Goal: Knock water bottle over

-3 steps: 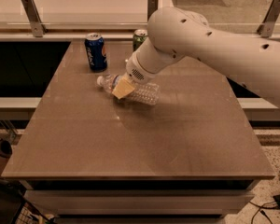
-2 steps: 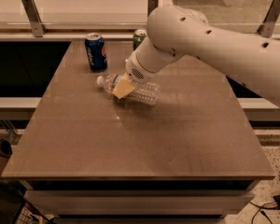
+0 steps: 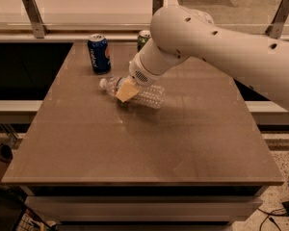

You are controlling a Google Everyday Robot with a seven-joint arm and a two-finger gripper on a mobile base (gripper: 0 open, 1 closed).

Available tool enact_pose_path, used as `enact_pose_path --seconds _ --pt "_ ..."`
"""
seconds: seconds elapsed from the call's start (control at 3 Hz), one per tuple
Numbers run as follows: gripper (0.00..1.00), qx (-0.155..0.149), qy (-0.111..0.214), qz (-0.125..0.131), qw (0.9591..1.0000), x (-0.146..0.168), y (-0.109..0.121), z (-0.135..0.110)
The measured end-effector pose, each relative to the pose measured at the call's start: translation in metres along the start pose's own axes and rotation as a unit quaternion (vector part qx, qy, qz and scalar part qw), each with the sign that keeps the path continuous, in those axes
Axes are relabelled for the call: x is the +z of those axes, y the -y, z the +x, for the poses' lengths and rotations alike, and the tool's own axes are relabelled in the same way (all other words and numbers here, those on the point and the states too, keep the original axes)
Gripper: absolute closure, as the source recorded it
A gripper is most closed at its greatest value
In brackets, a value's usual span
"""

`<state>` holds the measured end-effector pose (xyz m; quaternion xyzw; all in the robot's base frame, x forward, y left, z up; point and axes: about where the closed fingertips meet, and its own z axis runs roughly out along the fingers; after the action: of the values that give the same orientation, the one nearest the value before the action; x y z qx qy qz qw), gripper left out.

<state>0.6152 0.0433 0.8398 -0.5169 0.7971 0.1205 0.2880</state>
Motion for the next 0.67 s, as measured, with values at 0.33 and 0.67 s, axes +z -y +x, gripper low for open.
enact_pose_path --seconds 0.33,0.67 --pt "0.15 -0.001 0.000 0.000 1.0000 0.0000 -0.0011 -0.0008" --pt "0.00 -0.002 0.000 -0.001 1.0000 0.0001 -0.0024 -0.0017"
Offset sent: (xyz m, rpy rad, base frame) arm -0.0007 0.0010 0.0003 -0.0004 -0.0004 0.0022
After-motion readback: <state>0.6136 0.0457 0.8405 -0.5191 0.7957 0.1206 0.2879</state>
